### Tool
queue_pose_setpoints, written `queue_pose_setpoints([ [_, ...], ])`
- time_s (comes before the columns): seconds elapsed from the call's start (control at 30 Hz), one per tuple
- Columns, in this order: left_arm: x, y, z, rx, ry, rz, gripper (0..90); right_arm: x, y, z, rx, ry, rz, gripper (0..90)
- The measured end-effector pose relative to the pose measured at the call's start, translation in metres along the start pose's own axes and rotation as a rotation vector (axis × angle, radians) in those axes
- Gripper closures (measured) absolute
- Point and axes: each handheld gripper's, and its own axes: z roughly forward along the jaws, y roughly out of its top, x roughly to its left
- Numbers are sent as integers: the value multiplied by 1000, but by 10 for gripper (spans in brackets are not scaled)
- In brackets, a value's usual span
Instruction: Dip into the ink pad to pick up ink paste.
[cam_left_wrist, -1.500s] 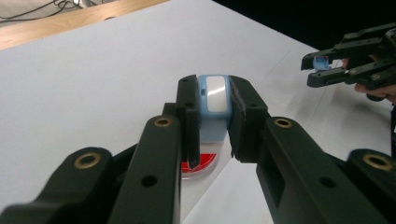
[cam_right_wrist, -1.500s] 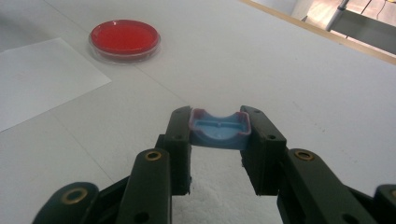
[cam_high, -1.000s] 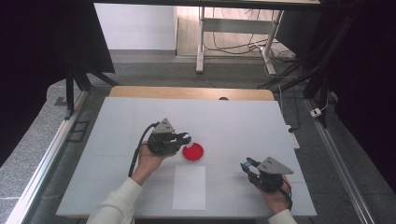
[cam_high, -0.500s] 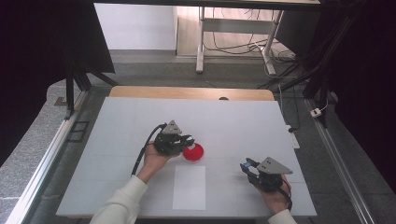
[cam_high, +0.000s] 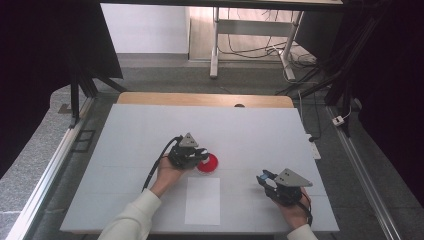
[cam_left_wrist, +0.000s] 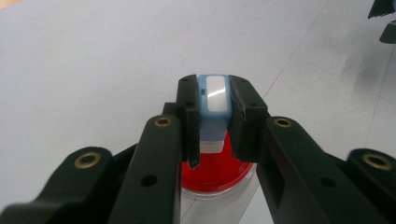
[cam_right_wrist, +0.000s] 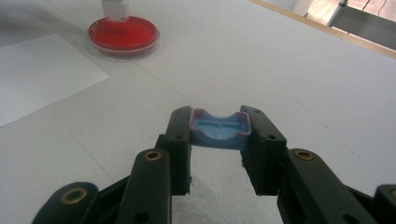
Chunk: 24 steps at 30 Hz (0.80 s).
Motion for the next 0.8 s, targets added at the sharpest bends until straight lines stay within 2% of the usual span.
queue_pose_setpoints([
  [0.2, 0, -1, 2, 27, 7, 3, 759, 0, 0, -1, 4, -9, -5, 645],
  [0.3, 0, -1, 3, 28, 11, 4, 759, 0, 0, 0, -5, 0, -2, 645],
  [0.8, -2, -2, 9, 54, 19, 16, 759, 1, 0, -1, 8, -10, -10, 645],
])
